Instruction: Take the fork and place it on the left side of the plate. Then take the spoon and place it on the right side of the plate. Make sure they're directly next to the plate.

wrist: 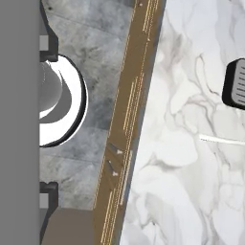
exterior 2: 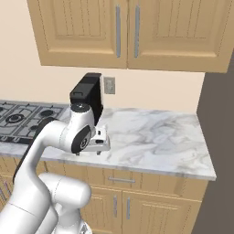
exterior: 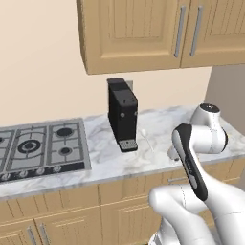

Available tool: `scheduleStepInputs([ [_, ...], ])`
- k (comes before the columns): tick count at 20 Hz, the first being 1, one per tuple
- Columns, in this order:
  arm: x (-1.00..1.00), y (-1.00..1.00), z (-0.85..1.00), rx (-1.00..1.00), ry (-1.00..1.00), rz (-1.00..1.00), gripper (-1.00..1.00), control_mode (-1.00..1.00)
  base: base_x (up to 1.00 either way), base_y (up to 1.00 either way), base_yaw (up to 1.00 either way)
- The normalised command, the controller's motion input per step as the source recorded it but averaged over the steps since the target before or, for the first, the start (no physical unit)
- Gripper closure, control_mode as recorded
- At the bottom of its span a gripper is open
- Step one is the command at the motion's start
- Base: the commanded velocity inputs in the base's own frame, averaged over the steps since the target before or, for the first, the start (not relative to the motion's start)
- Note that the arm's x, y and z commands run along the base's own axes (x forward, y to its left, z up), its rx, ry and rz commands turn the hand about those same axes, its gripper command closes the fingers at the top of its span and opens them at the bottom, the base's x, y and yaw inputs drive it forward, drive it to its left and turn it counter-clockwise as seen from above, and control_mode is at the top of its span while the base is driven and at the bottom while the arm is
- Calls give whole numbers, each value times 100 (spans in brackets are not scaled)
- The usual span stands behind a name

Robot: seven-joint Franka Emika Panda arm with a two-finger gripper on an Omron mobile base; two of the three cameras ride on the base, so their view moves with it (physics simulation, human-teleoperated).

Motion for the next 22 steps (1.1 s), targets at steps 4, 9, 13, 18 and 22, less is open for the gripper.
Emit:
scheduleStepInputs([
  [4, 0, 0, 0, 0, 0, 0, -100, 100, 26, -30, 0],
  [9, 0, 0, 0, 0, 0, 0, -100, 100, 2, -15, 0],
  [13, 0, 0, 0, 0, 0, 0, -100, 100, 6, -3, 0],
  [18, 0, 0, 0, 0, 0, 0, -100, 100, 0, 0, 0],
  [22, 0, 0, 0, 0, 0, 0, -100, 100, 0, 0, 0],
])
